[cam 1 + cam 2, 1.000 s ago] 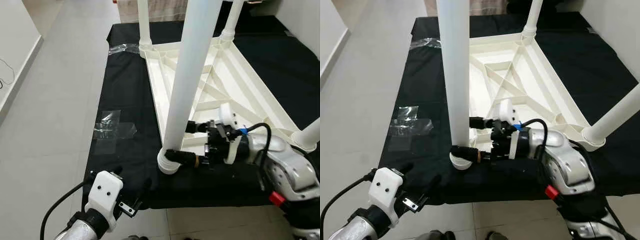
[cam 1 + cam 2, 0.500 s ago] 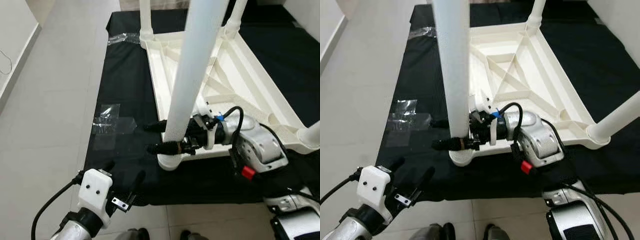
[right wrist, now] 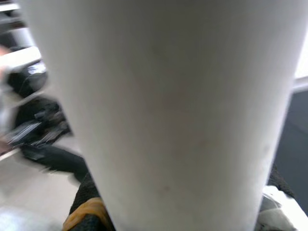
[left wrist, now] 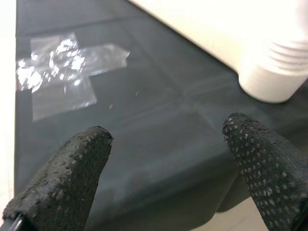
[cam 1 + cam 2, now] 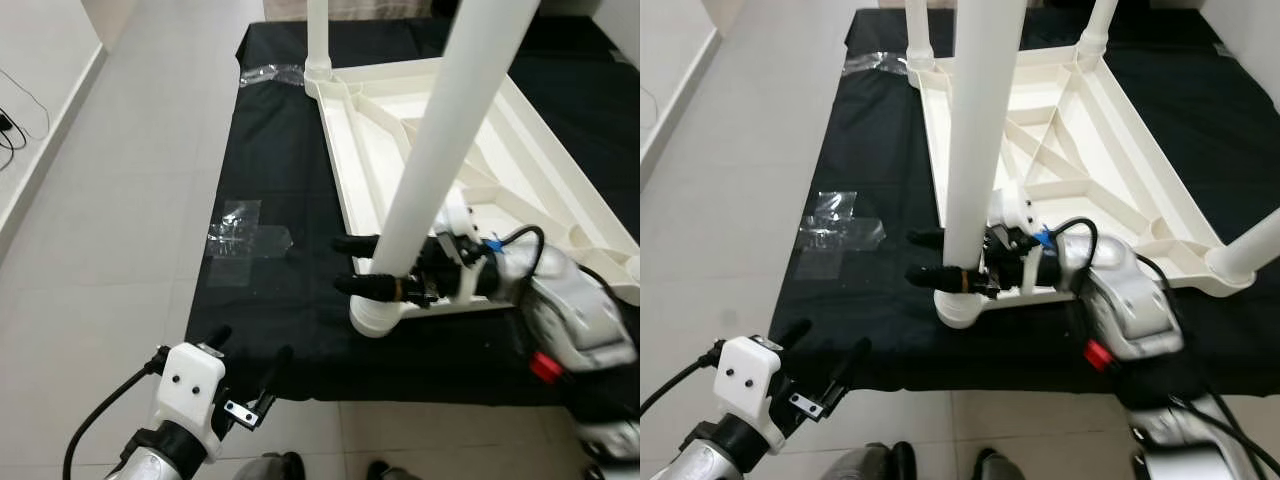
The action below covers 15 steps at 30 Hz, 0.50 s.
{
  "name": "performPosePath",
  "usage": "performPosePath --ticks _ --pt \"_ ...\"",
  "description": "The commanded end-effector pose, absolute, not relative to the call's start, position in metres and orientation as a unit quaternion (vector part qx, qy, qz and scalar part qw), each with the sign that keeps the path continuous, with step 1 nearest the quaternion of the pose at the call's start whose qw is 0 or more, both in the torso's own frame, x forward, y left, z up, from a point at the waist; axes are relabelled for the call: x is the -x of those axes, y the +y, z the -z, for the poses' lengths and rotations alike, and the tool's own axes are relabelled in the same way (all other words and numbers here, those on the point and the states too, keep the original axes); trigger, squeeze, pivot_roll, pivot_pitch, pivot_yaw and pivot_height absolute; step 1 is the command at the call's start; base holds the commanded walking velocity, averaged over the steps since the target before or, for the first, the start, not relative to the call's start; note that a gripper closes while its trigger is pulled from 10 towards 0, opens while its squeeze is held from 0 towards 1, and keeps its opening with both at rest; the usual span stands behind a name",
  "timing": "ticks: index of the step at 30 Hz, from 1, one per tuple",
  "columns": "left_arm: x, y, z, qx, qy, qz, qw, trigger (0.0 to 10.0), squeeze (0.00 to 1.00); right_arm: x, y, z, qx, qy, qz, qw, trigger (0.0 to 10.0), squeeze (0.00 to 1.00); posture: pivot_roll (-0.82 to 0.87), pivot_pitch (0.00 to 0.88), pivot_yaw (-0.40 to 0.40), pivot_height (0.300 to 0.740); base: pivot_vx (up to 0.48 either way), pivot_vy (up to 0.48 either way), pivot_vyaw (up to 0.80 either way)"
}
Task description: Building children table
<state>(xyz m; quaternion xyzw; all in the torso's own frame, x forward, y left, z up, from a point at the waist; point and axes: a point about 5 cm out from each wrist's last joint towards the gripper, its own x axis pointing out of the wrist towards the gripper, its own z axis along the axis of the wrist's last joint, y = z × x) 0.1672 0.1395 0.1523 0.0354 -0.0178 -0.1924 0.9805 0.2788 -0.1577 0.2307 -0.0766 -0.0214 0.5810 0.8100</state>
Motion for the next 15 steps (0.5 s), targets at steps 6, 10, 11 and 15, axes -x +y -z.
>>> performPosePath --ticks 6,10,11,15 --pt "-0.166 0.143 -0.144 -0.025 -0.003 0.202 0.979 10.0 0.00 -0.221 -0.218 -0.138 0.016 0.239 -0.160 0.958 0.0 0.00 -0.01 0.245 0.000 0.740 0.000 0.000 0.00" --pt "-0.167 0.142 -0.142 -0.023 0.000 0.211 0.977 10.0 0.00 -0.197 -0.248 -0.128 0.057 0.279 0.006 0.959 0.0 0.00 -0.02 0.238 0.005 0.740 0.000 0.000 0.00" --pt "-0.168 0.141 -0.141 -0.023 0.000 0.216 0.976 10.0 0.00 -0.201 -0.259 -0.132 0.079 0.265 0.046 0.960 0.0 0.00 -0.02 0.229 0.011 0.740 0.000 0.000 0.00" --pt "-0.168 0.140 -0.140 -0.023 0.001 0.220 0.975 10.0 0.00 -0.210 -0.266 -0.138 0.094 0.247 0.066 0.962 0.0 0.00 -0.02 0.223 0.010 0.740 0.000 0.000 0.00"
